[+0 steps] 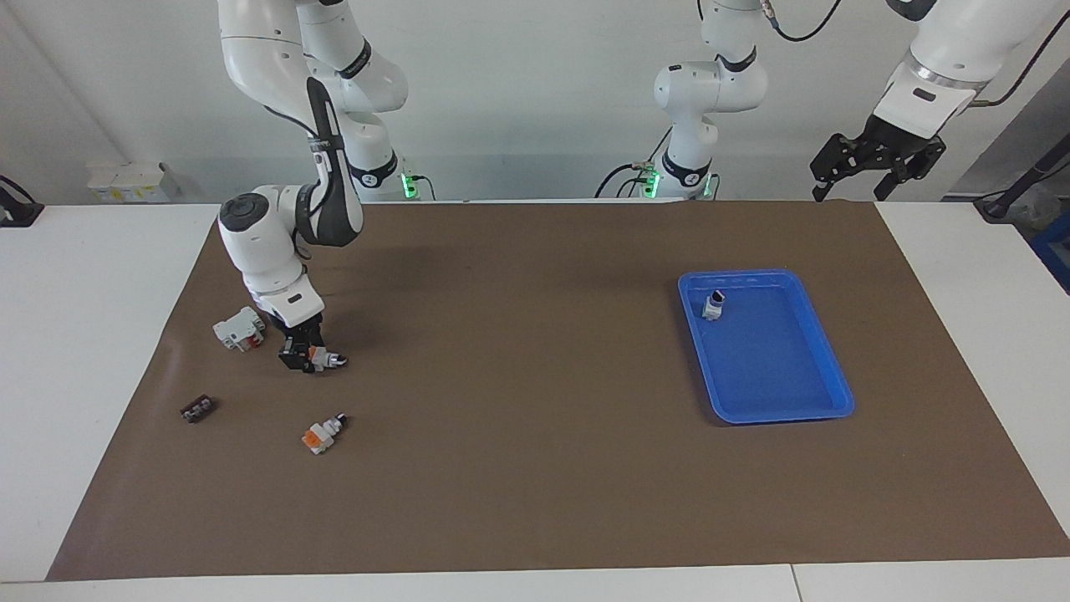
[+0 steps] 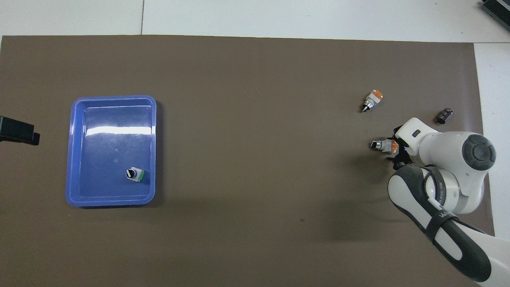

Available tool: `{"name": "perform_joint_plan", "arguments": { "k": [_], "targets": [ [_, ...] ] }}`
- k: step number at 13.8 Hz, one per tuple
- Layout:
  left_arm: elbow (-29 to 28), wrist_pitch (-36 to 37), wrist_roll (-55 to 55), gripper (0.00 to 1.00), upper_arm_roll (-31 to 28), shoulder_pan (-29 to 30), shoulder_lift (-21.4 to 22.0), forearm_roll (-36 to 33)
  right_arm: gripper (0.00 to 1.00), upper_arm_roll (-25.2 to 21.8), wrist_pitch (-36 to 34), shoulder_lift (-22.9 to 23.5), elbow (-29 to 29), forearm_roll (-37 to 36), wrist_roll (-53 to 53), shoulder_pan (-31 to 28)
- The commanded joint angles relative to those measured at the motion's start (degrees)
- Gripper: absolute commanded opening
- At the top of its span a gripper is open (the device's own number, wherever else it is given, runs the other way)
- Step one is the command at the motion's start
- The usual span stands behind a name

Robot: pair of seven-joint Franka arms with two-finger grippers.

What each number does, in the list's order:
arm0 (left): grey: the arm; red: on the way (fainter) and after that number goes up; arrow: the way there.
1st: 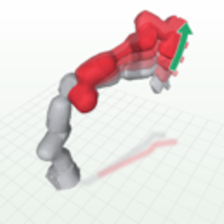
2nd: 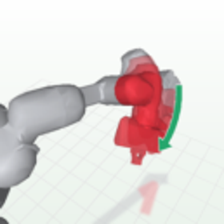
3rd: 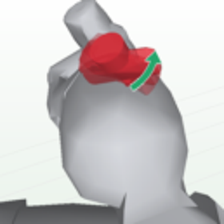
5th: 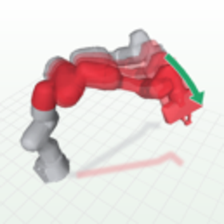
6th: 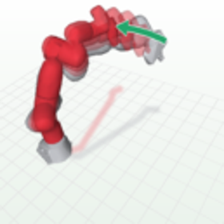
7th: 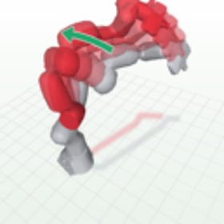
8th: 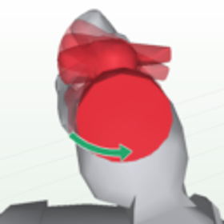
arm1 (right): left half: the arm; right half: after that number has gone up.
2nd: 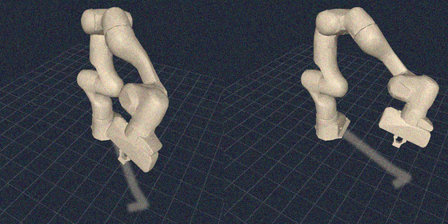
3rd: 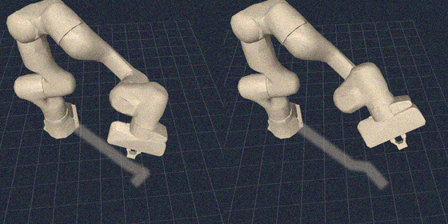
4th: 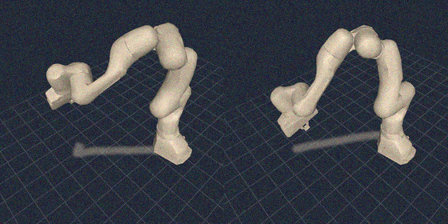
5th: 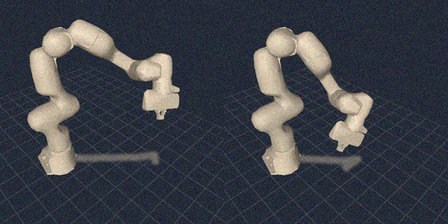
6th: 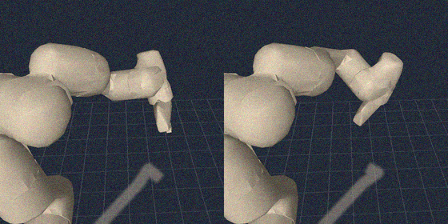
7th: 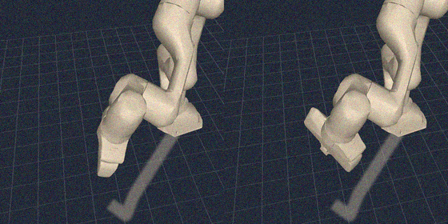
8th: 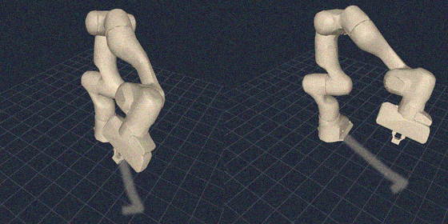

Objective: Turn and place switch with both arms
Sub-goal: 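Reach the right gripper to the white-and-orange switch and grasp it, then lift the switch with the right gripper and carry it toward the tray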

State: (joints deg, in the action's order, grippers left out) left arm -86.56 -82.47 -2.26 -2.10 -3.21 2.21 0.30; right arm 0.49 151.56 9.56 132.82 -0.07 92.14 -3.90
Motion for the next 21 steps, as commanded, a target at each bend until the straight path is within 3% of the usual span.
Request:
{"name": "perform_joint_plan", "arguments": {
  "k": [1,4,8,14,21],
  "targets": [
    [-1.77,-0.67,-0.12,1.0,0.17,0.23,1.48,-0.74,0.0,0.22,1.46,0.19,0.59,1.3,0.58,0.39],
    [-1.77,-0.67,-0.12,1.0,0.17,0.31,1.48,-0.74,0.0,0.22,0.41,0.19,-0.37,1.21,0.41,0.48],
    [-1.77,-0.67,-0.12,1.0,0.17,0.23,1.48,-0.74,0.0,5.64,-13.28,-0.95,-7.82,2.17,0.32,0.92],
    [-1.77,-0.59,-0.12,1.0,0.17,0.31,1.48,-0.74,0.0,14.44,-21.65,-1.82,-19.96,23.77,-0.46,1.0],
    [-1.77,-0.67,-0.12,1.0,0.17,0.23,1.48,-0.74,0.0,20.42,-22.8,-7.98,-22.26,35.04,-6.62,1.7]
  ]
}}
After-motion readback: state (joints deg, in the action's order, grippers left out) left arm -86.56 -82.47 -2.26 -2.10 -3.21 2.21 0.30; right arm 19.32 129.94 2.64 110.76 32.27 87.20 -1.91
